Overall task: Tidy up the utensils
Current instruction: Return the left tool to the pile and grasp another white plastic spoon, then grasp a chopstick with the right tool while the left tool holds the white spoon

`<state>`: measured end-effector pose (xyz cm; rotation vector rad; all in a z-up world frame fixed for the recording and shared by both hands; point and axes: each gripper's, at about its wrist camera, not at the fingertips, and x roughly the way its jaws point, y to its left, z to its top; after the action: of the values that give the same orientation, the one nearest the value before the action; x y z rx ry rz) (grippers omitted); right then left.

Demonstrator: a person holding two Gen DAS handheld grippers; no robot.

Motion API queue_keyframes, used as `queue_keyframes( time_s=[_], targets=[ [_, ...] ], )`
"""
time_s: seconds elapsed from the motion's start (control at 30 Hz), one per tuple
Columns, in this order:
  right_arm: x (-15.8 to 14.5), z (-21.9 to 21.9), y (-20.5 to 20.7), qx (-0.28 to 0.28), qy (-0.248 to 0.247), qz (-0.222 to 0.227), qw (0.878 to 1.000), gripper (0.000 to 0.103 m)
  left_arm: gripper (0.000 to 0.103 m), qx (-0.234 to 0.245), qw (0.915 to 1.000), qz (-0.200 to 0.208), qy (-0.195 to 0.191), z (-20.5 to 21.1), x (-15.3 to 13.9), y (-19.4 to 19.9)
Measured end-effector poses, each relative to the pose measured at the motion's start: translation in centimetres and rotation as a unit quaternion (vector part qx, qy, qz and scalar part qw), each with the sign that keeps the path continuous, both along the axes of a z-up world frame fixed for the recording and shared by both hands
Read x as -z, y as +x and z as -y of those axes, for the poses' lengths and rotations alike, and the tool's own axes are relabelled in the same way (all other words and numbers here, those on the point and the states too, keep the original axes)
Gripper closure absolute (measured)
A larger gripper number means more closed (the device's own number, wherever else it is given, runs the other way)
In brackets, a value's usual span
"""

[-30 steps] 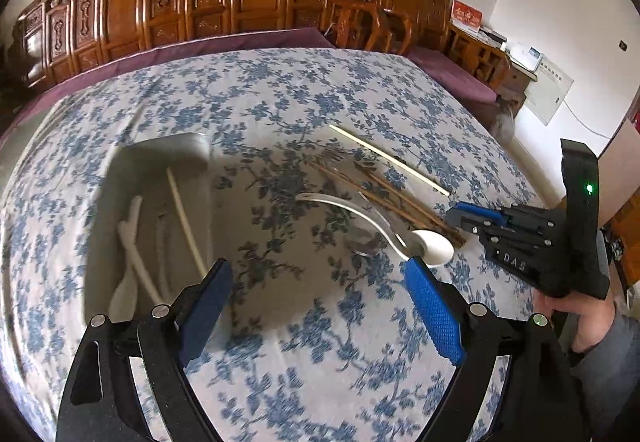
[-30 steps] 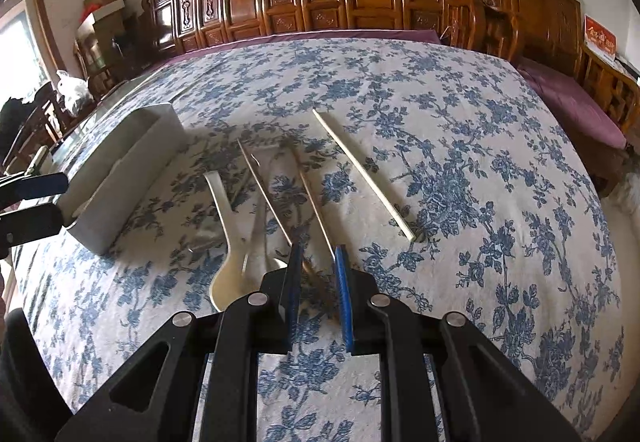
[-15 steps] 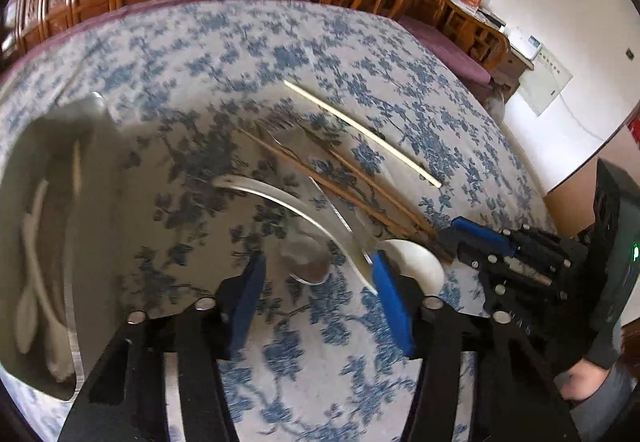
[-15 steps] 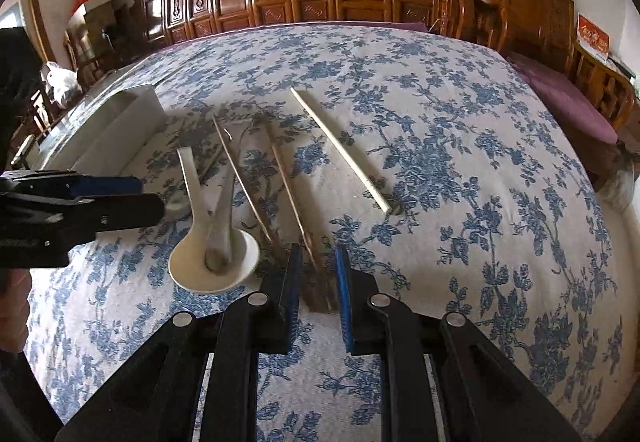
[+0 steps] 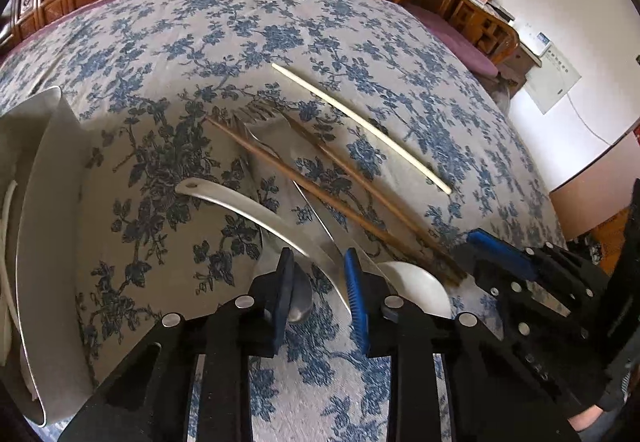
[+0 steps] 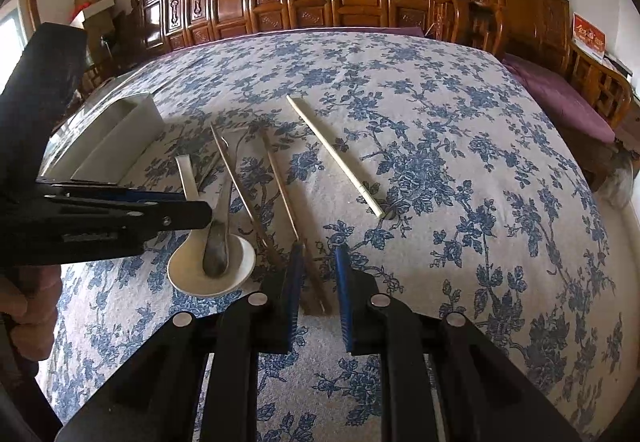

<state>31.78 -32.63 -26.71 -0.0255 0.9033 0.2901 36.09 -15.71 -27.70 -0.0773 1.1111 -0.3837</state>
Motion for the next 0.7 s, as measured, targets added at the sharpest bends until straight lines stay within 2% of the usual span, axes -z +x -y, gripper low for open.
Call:
queue_keyframes(
  time_s=[0.2, 0.37, 0.47, 0.7],
  targets=[
    [-0.1, 0.0, 0.0, 0.003, 0.004, 0.001, 1.000, 0.084, 0.079, -0.010, 0.9999, -0.001, -0.001, 0.3, 0.1, 0.8],
    [-0.1, -0.1, 0.0, 0.002, 0.000, 0.001, 1.000, 0.084, 0.093, -0.012, 0.9999, -0.004, -0.003, 0.4, 0.0, 0.8],
    [-0.1, 0.0, 0.0, 0.005, 0.002, 0.000, 1.000, 0.084, 0.098, -0.013, 0.9999, -0.002, -0.006, 0.3, -0.4, 0.4],
    [-0.3, 0.0, -0.1, 0.006, 0.008, 0.001, 1.000, 0.084, 0.100, 0.016, 0.9997, 0.020, -0.003, 0.0, -3.2, -1.9]
  ],
)
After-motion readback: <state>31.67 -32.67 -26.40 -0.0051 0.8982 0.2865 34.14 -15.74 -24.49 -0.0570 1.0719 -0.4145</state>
